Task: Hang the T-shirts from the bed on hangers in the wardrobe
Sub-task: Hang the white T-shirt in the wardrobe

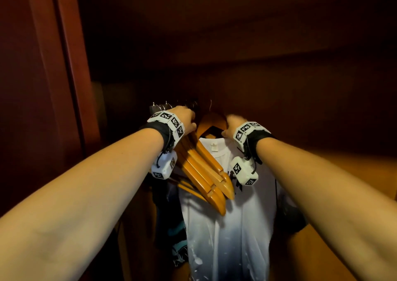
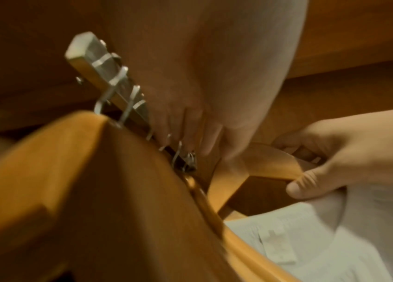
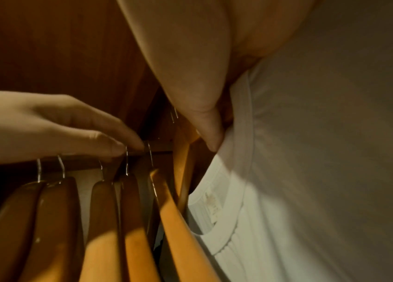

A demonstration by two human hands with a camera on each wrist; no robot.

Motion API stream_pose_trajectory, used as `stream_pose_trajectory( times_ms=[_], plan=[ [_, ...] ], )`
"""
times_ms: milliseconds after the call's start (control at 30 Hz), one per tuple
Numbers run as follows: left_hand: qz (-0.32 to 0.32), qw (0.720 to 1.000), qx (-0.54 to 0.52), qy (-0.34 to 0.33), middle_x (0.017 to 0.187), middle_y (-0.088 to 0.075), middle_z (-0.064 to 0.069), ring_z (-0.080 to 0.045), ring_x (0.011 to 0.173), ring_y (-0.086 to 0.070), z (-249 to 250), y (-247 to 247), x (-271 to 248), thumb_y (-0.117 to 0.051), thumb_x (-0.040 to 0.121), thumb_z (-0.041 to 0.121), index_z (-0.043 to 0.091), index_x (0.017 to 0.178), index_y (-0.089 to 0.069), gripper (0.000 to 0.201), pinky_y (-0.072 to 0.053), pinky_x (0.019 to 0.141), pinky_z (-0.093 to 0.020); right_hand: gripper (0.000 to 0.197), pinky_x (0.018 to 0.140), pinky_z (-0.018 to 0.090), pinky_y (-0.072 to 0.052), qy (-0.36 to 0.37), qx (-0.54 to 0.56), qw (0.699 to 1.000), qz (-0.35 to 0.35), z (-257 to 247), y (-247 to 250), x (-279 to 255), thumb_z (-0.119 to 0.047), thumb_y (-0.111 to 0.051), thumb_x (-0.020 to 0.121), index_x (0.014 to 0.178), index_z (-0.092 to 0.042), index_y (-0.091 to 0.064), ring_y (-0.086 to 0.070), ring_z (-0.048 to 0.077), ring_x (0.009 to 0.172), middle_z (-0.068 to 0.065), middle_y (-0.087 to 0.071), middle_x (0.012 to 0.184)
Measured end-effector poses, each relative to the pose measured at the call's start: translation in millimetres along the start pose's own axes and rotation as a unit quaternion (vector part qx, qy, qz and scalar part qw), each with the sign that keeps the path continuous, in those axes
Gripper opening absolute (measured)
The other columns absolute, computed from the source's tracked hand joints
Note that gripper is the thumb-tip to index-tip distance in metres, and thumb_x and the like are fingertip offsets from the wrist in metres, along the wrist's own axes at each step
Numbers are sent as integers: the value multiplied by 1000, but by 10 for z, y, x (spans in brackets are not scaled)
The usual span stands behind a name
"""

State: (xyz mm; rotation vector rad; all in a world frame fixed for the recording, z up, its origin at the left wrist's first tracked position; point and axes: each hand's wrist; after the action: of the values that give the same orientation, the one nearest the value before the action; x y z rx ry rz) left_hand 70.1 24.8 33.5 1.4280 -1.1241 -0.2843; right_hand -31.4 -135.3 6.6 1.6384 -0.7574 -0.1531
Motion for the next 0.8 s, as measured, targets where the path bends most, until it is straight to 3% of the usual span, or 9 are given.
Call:
stream_pose_trajectory(
  times_ms=[100,167,267,367,467,600,800],
  plan=[
    [71,997,23,15,126,-59,-9,-28,122,-51,-32,81,-5,-50,96,38,17,127,-62,39,-45,94,-42,44,78,33,-44,8,12,1000,0,-97,15,93,-13,-60,98,139,-6,-46,-60,30,104,17,-60,126],
    [110,991,73,29,125,-60,-8,-28,124,-47,-56,139,6,-49,95,43,18,123,-63,40,-37,100,-43,69,83,33,-46,22,22,1000,4,-154,17,122,-10,-58,99,157,-13,-20,-58,32,117,18,-54,136],
    [92,988,86,92,133,-55,-9,-30,129,-44,-135,183,6,-49,96,46,16,128,-58,46,-32,105,-45,84,85,30,-47,28,37,999,3,-229,4,157,-7,-58,99,160,-19,-1,-57,32,123,20,-45,147],
    [28,987,82,132,136,-52,-11,-31,126,-50,-202,143,4,-50,97,48,12,136,-50,53,-36,104,-45,87,95,36,-49,37,40,999,-1,-283,-58,260,-11,-60,98,160,-23,0,-53,34,127,18,-39,152],
    [15,986,107,126,138,-51,-10,-30,123,-54,-231,95,4,-53,95,49,13,139,-46,57,-38,102,-43,90,102,42,-48,38,47,998,-4,-335,-112,305,-9,-63,95,160,-25,-2,-49,37,132,19,-35,156],
    [11,985,122,123,141,-49,-9,-29,126,-53,-235,96,7,-53,95,50,13,142,-43,60,-36,105,-43,80,91,36,-46,47,75,996,4,-408,-179,357,-2,-55,98,160,-22,-8,-53,35,126,21,-38,151],
    [11,983,133,123,142,-47,-9,-28,127,-51,-215,98,-8,-55,93,51,13,143,-40,64,-32,107,-43,79,83,34,-47,51,98,994,4,-459,-250,417,-4,-57,98,159,-25,-11,-59,32,116,19,-45,144]
  ],
)
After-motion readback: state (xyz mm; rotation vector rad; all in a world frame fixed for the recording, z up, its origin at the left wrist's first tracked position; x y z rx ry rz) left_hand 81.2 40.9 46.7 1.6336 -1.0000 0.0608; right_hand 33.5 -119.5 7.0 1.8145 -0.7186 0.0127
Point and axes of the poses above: each hand's wrist, its own x-axis towards the middle knuckle, its own y-axis out of the back of the hand, z = x × y
